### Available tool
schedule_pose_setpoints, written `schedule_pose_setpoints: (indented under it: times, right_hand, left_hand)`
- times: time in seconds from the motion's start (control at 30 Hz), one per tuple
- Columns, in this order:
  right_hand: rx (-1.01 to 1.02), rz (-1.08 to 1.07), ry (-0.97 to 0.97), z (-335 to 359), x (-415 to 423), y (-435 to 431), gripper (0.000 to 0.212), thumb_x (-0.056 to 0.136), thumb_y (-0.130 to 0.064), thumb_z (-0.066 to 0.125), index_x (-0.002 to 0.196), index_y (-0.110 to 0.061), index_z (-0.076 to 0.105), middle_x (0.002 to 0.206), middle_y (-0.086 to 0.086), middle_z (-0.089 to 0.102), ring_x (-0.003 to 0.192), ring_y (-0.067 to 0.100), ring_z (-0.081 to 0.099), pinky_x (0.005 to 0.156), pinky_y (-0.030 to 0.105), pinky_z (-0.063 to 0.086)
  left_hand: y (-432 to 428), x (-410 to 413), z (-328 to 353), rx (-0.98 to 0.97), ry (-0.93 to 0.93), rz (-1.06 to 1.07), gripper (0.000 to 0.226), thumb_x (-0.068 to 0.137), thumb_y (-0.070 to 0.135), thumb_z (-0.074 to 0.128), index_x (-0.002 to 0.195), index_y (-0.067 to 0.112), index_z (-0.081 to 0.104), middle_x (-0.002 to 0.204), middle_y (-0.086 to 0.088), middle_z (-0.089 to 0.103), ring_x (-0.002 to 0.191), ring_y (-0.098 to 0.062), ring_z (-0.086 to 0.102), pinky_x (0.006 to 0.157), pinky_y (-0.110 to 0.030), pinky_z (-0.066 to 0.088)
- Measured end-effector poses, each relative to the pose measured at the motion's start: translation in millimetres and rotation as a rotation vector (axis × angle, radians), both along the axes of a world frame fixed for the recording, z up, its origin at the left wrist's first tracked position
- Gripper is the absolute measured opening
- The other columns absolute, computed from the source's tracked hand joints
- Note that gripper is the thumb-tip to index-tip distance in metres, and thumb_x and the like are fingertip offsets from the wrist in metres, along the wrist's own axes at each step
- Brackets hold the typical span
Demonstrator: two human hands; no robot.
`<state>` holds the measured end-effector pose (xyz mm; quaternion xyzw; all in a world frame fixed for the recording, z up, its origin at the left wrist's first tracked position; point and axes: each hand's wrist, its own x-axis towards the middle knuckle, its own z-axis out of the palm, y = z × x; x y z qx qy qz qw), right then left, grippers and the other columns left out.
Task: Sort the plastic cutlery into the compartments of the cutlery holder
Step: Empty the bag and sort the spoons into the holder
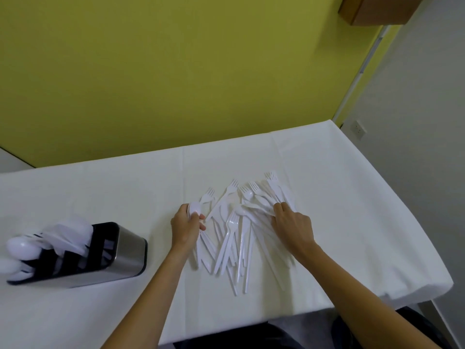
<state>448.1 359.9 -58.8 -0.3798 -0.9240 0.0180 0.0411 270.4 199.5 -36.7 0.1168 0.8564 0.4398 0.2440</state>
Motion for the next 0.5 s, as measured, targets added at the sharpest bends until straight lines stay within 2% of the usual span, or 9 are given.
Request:
schedule_pose_setpoints:
  times: [0.07, 0.17, 0.2, 0.23, 0.27, 0.3, 0.33, 0.4, 0.5]
  right_hand:
    - [-0.010, 0.017, -0.011, 1.7, -3.1, 2.0, 0.040, 0.043, 0.002, 0.084, 0.057, -0.010, 0.048, 0.051, -0.003, 0.029, 0.033, 0.016, 0.006, 0.047, 0.014, -0.007]
    - [-0.012, 0.039, -0.025, 5.0, -13.7, 3.3, 0.040, 0.039, 0.004, 0.081, 0.054, -0.009, 0.046, 0.043, 0.000, 0.035, 0.029, 0.014, 0.005, 0.048, 0.012, -0.006]
    - [-0.027, 0.045, -0.077, 12.0, -18.2, 2.6, 0.038, 0.042, 0.005, 0.079, 0.053, -0.010, 0.045, 0.042, 0.001, 0.038, 0.025, 0.016, 0.016, 0.046, 0.013, -0.004]
    - [-0.054, 0.068, -0.165, 20.7, -23.0, 2.6, 0.035, 0.052, 0.004, 0.074, 0.055, -0.010, 0.042, 0.047, 0.003, 0.047, 0.029, 0.020, 0.035, 0.043, 0.016, 0.000]
    - [-0.060, 0.101, -0.208, 20.9, -27.8, 4.9, 0.033, 0.064, 0.003, 0.065, 0.057, -0.011, 0.037, 0.057, 0.006, 0.056, 0.043, 0.024, 0.051, 0.041, 0.019, 0.006]
    - [-0.066, 0.130, -0.201, 19.8, -31.1, 6.6, 0.035, 0.073, 0.003, 0.057, 0.057, -0.013, 0.029, 0.067, 0.008, 0.061, 0.056, 0.026, 0.058, 0.041, 0.021, 0.011]
    - [-0.072, 0.158, -0.174, 21.6, -33.7, 6.2, 0.043, 0.073, 0.003, 0.056, 0.056, -0.014, 0.021, 0.069, 0.009, 0.064, 0.060, 0.026, 0.061, 0.042, 0.021, 0.012]
    - [-0.012, 0.164, -0.132, 27.7, -35.1, 5.5, 0.056, 0.068, 0.003, 0.064, 0.054, -0.017, 0.013, 0.064, 0.008, 0.065, 0.056, 0.024, 0.063, 0.041, 0.021, 0.012]
    - [-0.150, 0.089, -0.228, 26.9, -28.7, 7.3, 0.027, 0.085, -0.004, 0.046, 0.064, -0.013, 0.033, 0.069, 0.002, 0.056, 0.070, 0.024, 0.063, 0.052, 0.023, 0.031]
  left_hand:
    - [-1.4, -0.9, 3.8, 0.047, -0.063, 0.060, 0.021, 0.090, 0.001, 0.037, 0.101, 0.005, 0.055, 0.081, -0.011, 0.062, 0.048, -0.003, 0.057, 0.054, -0.021, 0.040]
    - [0.1, -1.7, 8.3, 0.114, -0.163, 0.138, 0.030, 0.086, -0.001, 0.031, 0.104, 0.007, 0.053, 0.073, -0.009, 0.053, 0.052, -0.019, 0.055, 0.053, -0.028, 0.045]
    - [0.3, -1.8, 8.3, 0.107, -0.178, 0.144, 0.030, 0.086, 0.000, 0.030, 0.103, 0.006, 0.054, 0.071, -0.008, 0.051, 0.051, -0.020, 0.051, 0.051, -0.027, 0.043]
    - [0.0, -2.1, 7.7, 0.093, -0.185, 0.143, 0.029, 0.086, 0.002, 0.031, 0.102, 0.004, 0.055, 0.068, -0.008, 0.049, 0.051, -0.019, 0.047, 0.049, -0.026, 0.040]
    - [-0.5, -2.3, 6.3, 0.072, -0.181, 0.131, 0.027, 0.087, 0.003, 0.032, 0.100, 0.003, 0.056, 0.067, -0.007, 0.048, 0.052, -0.019, 0.043, 0.050, -0.025, 0.037]
    - [-1.1, -1.7, 5.3, 0.046, -0.167, 0.102, 0.024, 0.087, 0.005, 0.035, 0.097, 0.003, 0.056, 0.069, -0.006, 0.047, 0.054, -0.019, 0.042, 0.051, -0.025, 0.035]
    - [-1.1, -0.8, 3.5, 0.015, -0.142, 0.057, 0.019, 0.088, 0.008, 0.038, 0.093, 0.003, 0.055, 0.071, -0.006, 0.047, 0.057, -0.020, 0.041, 0.053, -0.026, 0.034]
    - [-0.5, 5.9, 3.7, -0.045, -0.087, -0.067, 0.012, 0.091, 0.017, 0.048, 0.085, 0.006, 0.051, 0.071, -0.001, 0.048, 0.063, -0.020, 0.045, 0.054, -0.024, 0.034]
    - [1.4, 21.9, 1.1, -0.116, 0.023, -0.271, 0.027, 0.085, 0.038, 0.065, 0.084, 0.017, 0.049, 0.074, 0.006, 0.053, 0.070, -0.015, 0.053, 0.055, -0.022, 0.037]
